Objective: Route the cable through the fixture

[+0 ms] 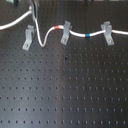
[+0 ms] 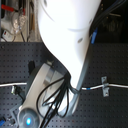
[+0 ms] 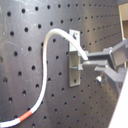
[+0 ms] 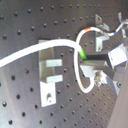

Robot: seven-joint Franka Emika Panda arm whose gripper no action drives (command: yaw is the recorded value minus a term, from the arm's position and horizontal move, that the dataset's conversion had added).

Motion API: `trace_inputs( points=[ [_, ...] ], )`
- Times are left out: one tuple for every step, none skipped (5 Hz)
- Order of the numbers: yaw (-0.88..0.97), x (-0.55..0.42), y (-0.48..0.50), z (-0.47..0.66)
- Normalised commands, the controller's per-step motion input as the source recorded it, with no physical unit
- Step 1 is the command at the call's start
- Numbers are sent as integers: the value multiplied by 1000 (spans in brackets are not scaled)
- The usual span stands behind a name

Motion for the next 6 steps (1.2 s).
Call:
trace_inputs(
  points=[
    [-722,-224,185,281],
    [-657,-94,239,-4],
    [-734,28,176,145],
    [-768,53,136,116],
    [-748,41,154,86],
    [-637,-33,243,51]
  ],
)
